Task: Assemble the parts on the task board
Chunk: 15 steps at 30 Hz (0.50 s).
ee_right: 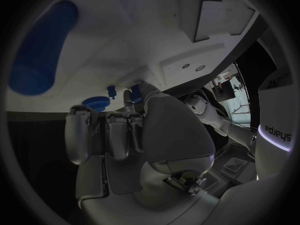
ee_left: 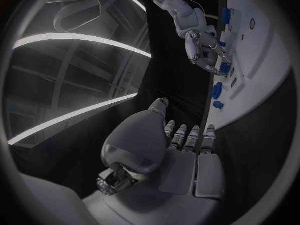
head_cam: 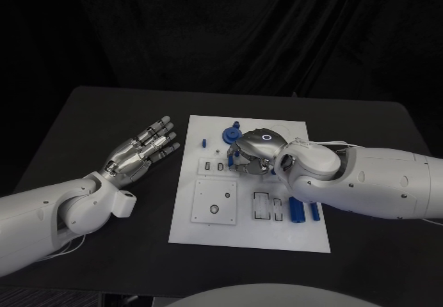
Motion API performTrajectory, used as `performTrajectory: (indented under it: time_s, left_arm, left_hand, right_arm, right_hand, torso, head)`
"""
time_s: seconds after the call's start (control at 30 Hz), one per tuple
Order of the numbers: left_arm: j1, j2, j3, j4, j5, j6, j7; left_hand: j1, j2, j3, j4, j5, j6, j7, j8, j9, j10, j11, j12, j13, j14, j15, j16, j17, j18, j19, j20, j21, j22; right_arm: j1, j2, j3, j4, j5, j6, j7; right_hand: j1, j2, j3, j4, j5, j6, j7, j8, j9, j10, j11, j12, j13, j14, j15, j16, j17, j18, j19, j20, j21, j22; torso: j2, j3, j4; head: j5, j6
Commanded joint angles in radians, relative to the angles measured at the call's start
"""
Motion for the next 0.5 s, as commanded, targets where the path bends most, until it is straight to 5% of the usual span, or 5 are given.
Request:
performTrajectory:
  time_s: [0.03, 0.27, 0.5]
  left_arm:
    - [-0.001, 0.002, 0.001, 0.001, 0.001, 0.013, 0.081]
    - [-0.002, 0.001, 0.001, -0.001, 0.001, 0.014, 0.081]
    - [-0.003, 0.001, 0.001, -0.001, 0.001, 0.015, 0.081]
  left_hand:
    - [-0.006, 0.004, 0.006, -0.001, 0.004, -0.004, 0.002, 0.001, -0.001, -0.004, 0.006, 0.004, 0.001, 0.001, 0.007, 0.004, 0.000, 0.010, 0.000, 0.004, 0.005, 0.001]
    - [-0.006, 0.004, 0.006, -0.001, 0.004, -0.004, 0.002, 0.001, -0.001, -0.004, 0.006, 0.004, 0.001, 0.001, 0.007, 0.004, 0.000, 0.010, 0.000, 0.004, 0.005, 0.001]
    - [-0.006, 0.004, 0.006, -0.001, 0.004, -0.004, 0.002, 0.001, -0.001, -0.004, 0.006, 0.004, 0.001, 0.001, 0.007, 0.004, 0.000, 0.010, 0.000, 0.004, 0.005, 0.001]
  right_arm:
    - [-0.006, 0.001, -0.005, -0.004, -0.008, 0.038, -0.001]
    - [-0.006, 0.000, -0.005, -0.005, -0.008, 0.029, 0.012]
    - [-0.006, 0.001, -0.005, -0.006, -0.008, 0.017, 0.019]
  right_hand:
    - [-0.012, 0.000, -0.008, 0.003, -0.012, -0.015, 0.001, -0.011, -0.001, 0.104, 0.006, 0.003, 0.263, 0.103, 0.008, 0.003, 0.263, 0.004, 0.039, 0.006, -0.006, 0.213]
    - [-0.021, -0.013, -0.027, 0.021, -0.072, -0.081, 0.004, -0.054, -0.019, 0.104, 0.008, 0.003, 0.263, 0.102, 0.010, 0.001, 0.262, 0.005, 0.037, 0.008, -0.013, 0.213]
    - [-0.022, -0.016, -0.031, 0.027, -0.083, -0.091, 0.004, -0.061, -0.023, 0.104, 0.008, 0.003, 0.263, 0.103, 0.010, 0.002, 0.263, 0.005, 0.037, 0.009, -0.014, 0.213]
  torso:
    - [0.000, 0.0004, -0.0001]
    - [0.000, 0.0001, 0.0009]
    - [0.000, 0.0003, 0.0007]
  head:
    - [0.000, -0.001]
    - [-0.002, -0.002]
    - [-0.002, -0.004]
